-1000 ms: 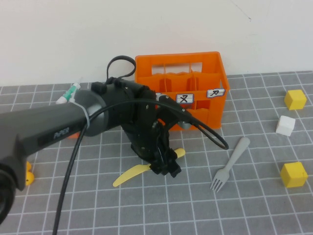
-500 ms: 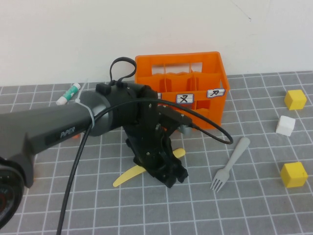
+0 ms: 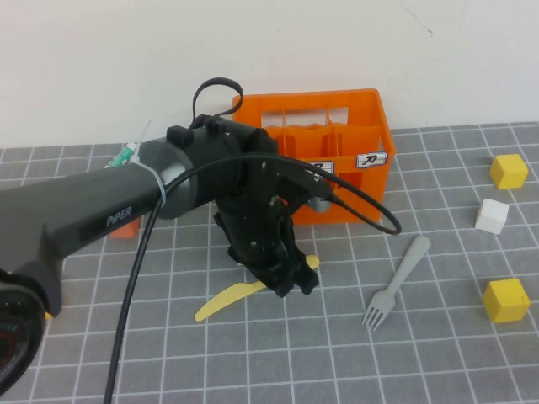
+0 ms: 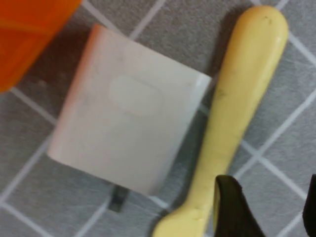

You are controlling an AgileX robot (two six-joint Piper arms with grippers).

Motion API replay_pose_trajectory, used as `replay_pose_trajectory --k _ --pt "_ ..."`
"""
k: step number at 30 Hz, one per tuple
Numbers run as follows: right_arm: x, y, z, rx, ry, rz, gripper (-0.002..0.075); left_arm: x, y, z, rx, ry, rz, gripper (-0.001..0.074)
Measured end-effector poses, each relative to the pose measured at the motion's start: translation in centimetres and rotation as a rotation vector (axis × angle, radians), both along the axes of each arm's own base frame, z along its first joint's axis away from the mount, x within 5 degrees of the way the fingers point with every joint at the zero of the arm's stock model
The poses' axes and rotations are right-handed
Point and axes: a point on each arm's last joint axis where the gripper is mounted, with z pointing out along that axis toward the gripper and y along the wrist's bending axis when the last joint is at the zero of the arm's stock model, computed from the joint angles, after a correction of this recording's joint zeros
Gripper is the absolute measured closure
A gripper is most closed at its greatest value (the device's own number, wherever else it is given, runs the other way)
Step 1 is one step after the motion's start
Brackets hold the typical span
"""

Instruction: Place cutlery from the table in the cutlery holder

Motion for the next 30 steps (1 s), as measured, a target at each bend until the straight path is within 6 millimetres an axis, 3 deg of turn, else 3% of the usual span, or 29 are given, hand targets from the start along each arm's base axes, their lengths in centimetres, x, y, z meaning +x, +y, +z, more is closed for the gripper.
replay_pose_trajectory --k 11,20,30 --pt "0.0 0.0 0.0 0.0 0.0 0.0 0.0729 0.6 0.3 -2.3 0.094 0.003 -0.041 0.0443" --pt "0.0 0.0 0.0 0.0 0.0 0.0 0.0729 0.1 -0.1 -2.2 0.053 0.09 -0.035 0.0443" --pt "0.0 0.0 0.0 0.0 0.0 0.0 0.0729 0.3 -0.4 -2.2 0.019 0.058 -0.021 0.0443"
